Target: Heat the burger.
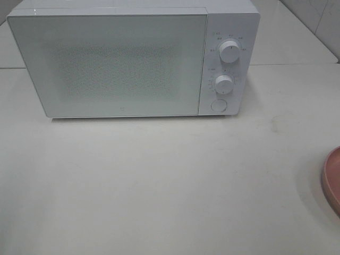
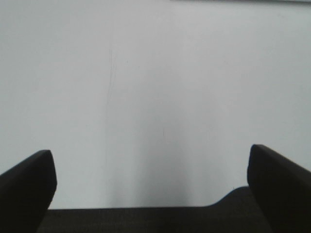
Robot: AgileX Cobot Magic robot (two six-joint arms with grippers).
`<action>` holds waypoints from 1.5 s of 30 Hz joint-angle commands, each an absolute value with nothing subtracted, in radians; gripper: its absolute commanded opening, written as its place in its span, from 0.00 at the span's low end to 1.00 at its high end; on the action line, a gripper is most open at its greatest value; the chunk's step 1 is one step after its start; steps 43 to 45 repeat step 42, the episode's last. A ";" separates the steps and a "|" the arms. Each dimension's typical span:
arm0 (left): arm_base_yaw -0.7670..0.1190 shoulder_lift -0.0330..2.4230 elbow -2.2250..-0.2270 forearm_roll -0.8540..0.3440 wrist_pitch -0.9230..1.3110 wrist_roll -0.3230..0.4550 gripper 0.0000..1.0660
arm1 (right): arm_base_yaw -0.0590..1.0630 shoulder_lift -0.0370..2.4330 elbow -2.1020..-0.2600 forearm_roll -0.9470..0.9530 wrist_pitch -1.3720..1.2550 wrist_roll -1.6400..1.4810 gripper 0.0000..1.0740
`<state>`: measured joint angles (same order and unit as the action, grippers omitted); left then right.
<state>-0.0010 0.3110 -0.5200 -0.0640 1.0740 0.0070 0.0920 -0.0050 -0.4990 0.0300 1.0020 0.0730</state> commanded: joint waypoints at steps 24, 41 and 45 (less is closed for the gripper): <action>0.003 -0.030 -0.516 -0.031 1.070 0.008 0.94 | 0.087 -0.027 -0.497 0.029 0.996 0.062 0.70; 0.003 -0.029 -0.516 -0.031 1.070 0.008 0.94 | 0.087 -0.027 -0.497 0.029 0.996 0.064 0.70; 0.003 -0.029 -0.516 -0.031 1.070 0.008 0.94 | 0.087 -0.027 -0.497 0.029 0.996 0.064 0.70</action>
